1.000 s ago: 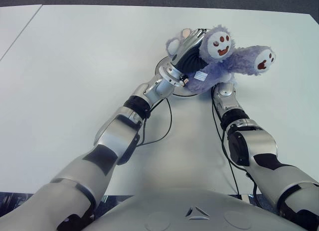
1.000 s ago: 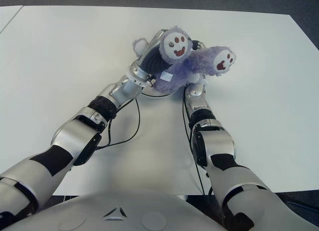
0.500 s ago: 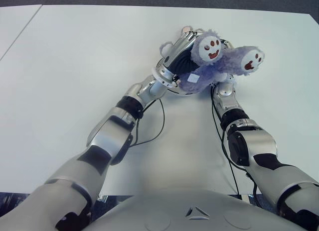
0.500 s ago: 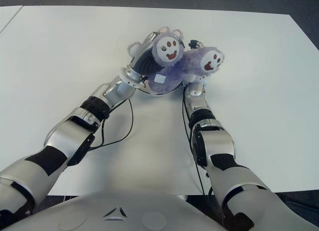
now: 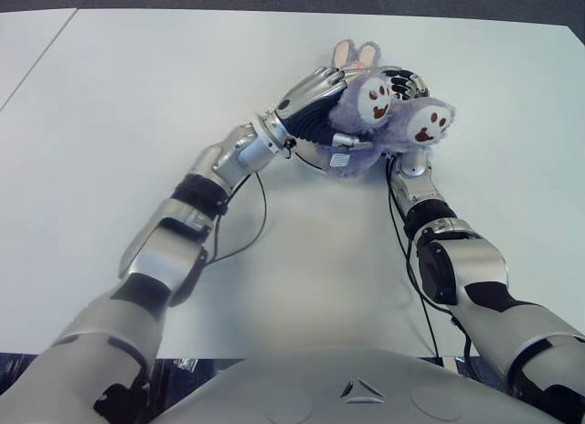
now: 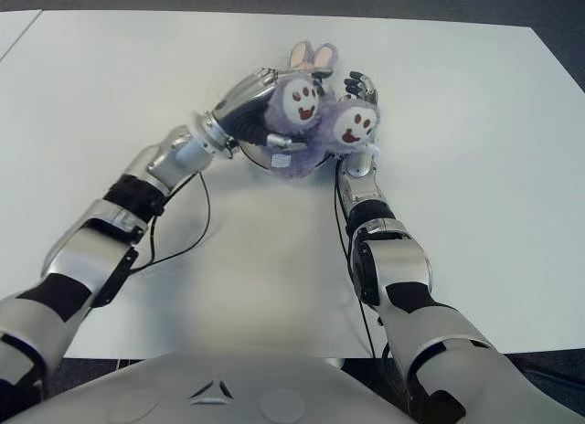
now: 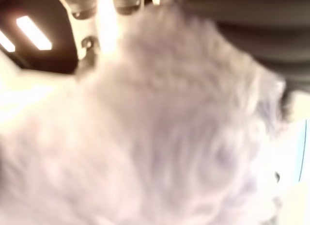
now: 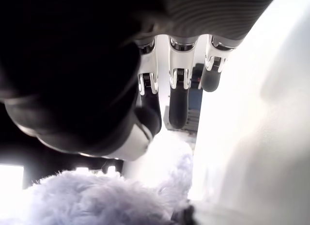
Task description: Put the doll into the plate.
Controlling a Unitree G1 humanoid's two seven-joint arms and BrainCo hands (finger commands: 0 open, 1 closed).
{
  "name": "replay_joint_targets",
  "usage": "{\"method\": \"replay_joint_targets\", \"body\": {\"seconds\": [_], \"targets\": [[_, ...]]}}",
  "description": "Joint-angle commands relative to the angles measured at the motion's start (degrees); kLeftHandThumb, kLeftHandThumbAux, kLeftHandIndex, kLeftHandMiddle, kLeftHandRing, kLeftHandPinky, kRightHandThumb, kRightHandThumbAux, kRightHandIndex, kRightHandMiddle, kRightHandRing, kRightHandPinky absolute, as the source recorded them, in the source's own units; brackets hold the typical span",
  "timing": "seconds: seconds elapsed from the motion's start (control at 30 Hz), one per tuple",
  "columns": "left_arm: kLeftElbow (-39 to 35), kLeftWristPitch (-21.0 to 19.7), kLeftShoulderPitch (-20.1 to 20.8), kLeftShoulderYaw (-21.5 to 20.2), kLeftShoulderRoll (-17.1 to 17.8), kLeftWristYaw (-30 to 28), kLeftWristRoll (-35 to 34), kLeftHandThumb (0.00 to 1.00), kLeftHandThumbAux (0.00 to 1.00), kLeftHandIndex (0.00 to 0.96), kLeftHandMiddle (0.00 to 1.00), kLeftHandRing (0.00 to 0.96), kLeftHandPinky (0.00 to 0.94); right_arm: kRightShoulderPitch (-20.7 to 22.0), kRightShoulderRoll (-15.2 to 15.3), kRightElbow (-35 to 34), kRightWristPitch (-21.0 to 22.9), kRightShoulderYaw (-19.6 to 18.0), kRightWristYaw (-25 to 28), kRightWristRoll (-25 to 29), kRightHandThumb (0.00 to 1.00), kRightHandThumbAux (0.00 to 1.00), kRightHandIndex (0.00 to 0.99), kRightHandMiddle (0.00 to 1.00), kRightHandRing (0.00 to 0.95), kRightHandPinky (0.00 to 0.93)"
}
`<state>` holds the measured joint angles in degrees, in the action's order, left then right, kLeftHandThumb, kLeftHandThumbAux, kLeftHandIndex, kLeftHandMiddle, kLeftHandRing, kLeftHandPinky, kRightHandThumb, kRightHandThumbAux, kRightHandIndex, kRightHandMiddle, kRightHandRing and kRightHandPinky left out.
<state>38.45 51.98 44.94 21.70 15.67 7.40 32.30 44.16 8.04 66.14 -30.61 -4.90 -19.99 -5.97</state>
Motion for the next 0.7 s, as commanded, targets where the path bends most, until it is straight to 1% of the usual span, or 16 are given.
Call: {"method": "replay_joint_targets", "body": {"seconds": [0.03,0.23,0.33,0.53,0.7], "targets": [[-4.92,-4.52,-5.30,3.49,4.35,-14.53,-2.76,0.103,0.263,0.000,0.000,0.000,0.000,-18.86,-8.51,10.85,0.77,3.56,-0.99,-3.99,0.784,0.868,0.199,0.281,0.242,0.000],[-7.18,-4.77,-6.18,3.37,5.74,-18.02,-4.26,0.128,0.190,0.000,0.000,0.000,0.000,-18.86,-8.73,10.84,0.95,3.81,-2.00,-4.81,0.796,0.870,0.196,0.276,0.246,0.000],[-7.75,-4.47,-6.56,3.20,6.08,-19.03,-5.04,0.143,0.161,0.000,0.000,0.000,0.000,-18.85,-8.92,10.82,0.88,3.54,-2.19,-4.79,0.825,0.869,0.200,0.262,0.246,0.000],[-8.37,-4.09,-6.95,3.10,6.37,-20.23,-5.82,0.165,0.132,0.000,0.000,0.000,0.000,-18.84,-8.99,10.82,0.91,3.43,-2.04,-4.57,0.849,0.866,0.201,0.243,0.243,0.000],[-8.55,-2.43,-7.29,2.99,6.77,-20.96,-6.89,0.189,0.111,0.000,0.000,0.000,0.000,-18.66,-9.05,10.87,1.69,4.06,-2.59,-4.95,0.872,0.851,0.196,0.224,0.237,0.000]]}}
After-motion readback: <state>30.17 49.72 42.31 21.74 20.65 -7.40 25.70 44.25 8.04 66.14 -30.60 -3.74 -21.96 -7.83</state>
